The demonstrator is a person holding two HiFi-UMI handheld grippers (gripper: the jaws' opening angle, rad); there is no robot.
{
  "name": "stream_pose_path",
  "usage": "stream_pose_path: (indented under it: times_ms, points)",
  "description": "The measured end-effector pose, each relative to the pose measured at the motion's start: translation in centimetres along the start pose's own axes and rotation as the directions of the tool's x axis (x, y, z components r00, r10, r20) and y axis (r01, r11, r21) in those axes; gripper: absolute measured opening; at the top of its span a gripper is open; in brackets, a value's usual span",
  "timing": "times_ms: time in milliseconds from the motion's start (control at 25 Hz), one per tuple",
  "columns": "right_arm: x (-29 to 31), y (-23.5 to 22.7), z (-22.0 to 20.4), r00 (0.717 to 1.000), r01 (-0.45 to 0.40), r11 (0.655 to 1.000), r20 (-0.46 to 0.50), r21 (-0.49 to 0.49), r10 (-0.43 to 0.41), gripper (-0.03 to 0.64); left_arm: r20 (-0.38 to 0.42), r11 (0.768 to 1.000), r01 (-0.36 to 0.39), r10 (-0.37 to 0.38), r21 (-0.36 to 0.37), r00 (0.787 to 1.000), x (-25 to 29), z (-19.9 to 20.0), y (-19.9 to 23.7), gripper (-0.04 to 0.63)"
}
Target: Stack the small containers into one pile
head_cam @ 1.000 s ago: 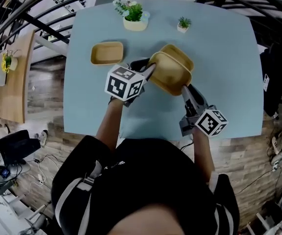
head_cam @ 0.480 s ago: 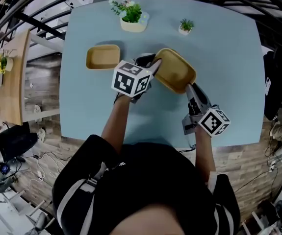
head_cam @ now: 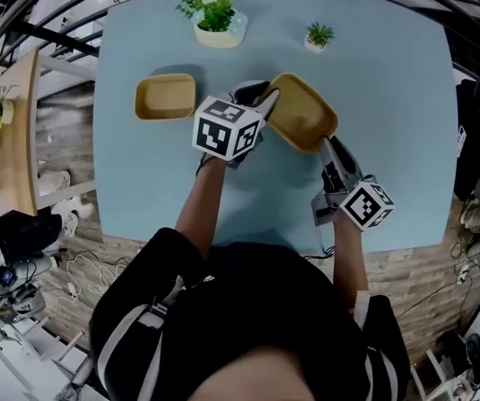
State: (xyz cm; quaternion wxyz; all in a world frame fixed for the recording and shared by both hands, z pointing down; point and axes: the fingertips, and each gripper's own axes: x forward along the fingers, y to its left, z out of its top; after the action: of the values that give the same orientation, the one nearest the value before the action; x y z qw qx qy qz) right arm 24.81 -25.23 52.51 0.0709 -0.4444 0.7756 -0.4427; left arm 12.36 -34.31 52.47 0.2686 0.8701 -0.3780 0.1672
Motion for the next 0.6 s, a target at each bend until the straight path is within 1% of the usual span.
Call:
stream_pose_path:
  times_ms: [200, 440, 600]
  points:
    - [0.9, -0.8, -0.5, 1.0, 0.016, 1.0, -0.018, 0.022, -0.016, 0.124, -0.024, 1.0, -0.004, 0.004, -0.007, 1.0, 0.6, -0.9, 1.0, 0.08]
    - [1.4, -1.3, -0.8, 0.999, 0.025, 1.0, -0.032, 0.01, -0.025, 0.124, -0.07, 1.0, -0.02, 0.02, 0.009, 0.997, 1.2, -2.1, 1.5, 0.08]
    - [1.4, -1.5, -1.1, 0.998, 0.033, 0.999, -0.044, -0.002, -0.033, 0.124, -0.07, 1.0, -0.025, 0.025, 0.006, 0.997, 1.4, -2.4, 1.7, 0.08]
